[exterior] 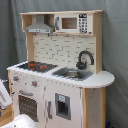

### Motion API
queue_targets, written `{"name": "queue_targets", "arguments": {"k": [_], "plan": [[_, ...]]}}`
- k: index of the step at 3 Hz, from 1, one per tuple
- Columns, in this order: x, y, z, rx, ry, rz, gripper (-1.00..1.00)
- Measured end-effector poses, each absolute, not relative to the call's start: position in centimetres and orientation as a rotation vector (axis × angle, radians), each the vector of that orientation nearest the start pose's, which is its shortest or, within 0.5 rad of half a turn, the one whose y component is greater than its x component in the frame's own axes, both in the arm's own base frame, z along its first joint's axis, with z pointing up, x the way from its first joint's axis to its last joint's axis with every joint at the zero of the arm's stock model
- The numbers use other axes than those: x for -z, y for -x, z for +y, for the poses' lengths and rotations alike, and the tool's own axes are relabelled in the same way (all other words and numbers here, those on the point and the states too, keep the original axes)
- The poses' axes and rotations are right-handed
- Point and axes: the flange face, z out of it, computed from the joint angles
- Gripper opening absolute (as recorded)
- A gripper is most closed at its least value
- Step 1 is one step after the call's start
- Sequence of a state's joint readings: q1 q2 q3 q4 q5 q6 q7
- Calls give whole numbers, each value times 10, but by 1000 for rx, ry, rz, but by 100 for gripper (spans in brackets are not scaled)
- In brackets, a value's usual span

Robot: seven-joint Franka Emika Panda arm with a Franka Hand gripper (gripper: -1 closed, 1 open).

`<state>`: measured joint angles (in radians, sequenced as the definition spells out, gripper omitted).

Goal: Play with the kitchen

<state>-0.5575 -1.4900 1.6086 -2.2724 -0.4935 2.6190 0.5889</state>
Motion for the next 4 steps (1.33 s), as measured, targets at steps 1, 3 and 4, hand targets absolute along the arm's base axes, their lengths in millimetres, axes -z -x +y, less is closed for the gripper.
{"name": "queue_targets", "arguments": {"k": [1,3,4], "plan": [[-306,-260,511,-1296,-1265,928,100],[-297,-285,530,-1403,-1357,870,100],[-292,-291,527,-1468,-1422,811,100]]}}
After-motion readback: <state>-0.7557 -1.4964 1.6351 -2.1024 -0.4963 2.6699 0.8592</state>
